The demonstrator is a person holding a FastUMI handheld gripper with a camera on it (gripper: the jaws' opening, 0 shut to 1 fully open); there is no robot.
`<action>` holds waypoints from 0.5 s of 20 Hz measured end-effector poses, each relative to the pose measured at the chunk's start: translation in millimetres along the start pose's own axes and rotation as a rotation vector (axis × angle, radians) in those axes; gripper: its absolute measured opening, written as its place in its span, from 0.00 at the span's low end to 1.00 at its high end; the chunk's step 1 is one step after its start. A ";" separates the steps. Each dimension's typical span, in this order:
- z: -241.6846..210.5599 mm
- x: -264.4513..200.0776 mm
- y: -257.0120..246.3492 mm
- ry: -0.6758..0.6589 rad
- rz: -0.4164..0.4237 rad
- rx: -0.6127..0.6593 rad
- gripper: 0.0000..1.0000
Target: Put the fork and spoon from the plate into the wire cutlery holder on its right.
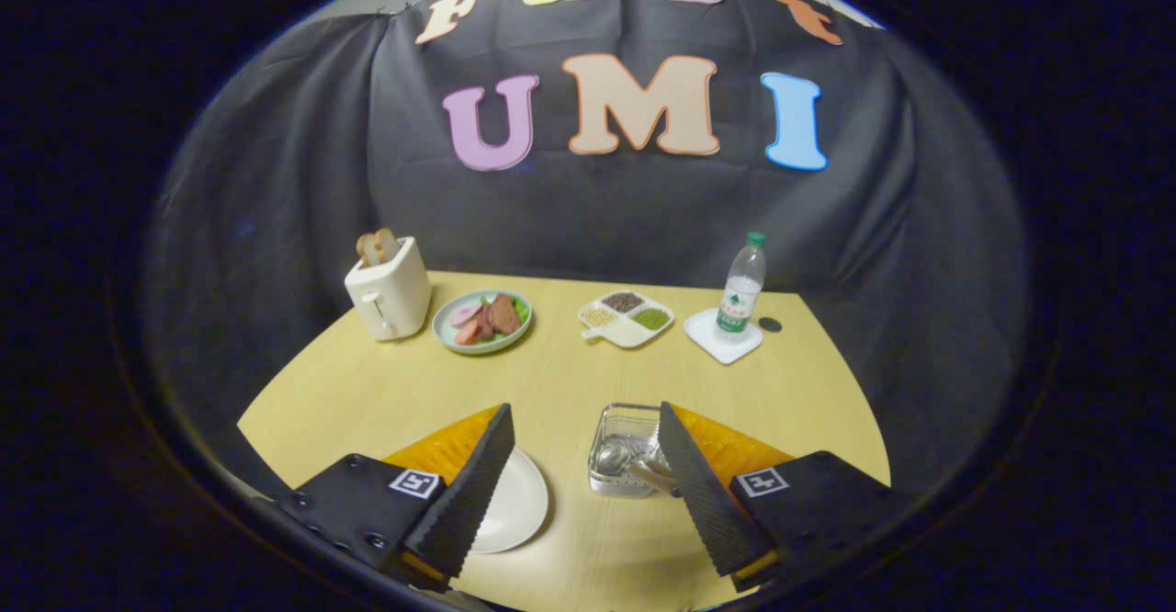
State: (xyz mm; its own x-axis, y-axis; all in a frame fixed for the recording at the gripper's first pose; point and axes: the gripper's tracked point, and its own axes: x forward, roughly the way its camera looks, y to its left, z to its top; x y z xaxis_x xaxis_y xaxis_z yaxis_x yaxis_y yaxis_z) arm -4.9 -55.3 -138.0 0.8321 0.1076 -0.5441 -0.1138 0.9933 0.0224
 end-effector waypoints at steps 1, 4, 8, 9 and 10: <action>6.6 -5.7 2.8 -0.045 -0.002 0.012 1.00; 14.8 -16.5 2.5 -0.113 -0.006 0.029 1.00; 29.2 -25.6 8.6 -0.195 -0.004 0.049 1.00; 32.2 -27.4 11.2 -0.215 0.002 0.052 1.00; 35.9 -29.8 14.2 -0.235 0.006 0.050 1.00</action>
State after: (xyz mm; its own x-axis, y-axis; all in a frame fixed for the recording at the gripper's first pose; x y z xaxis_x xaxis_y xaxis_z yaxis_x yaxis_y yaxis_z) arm -11.9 -42.8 -91.3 0.9358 0.1152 -0.3333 -0.0974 0.9928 0.0696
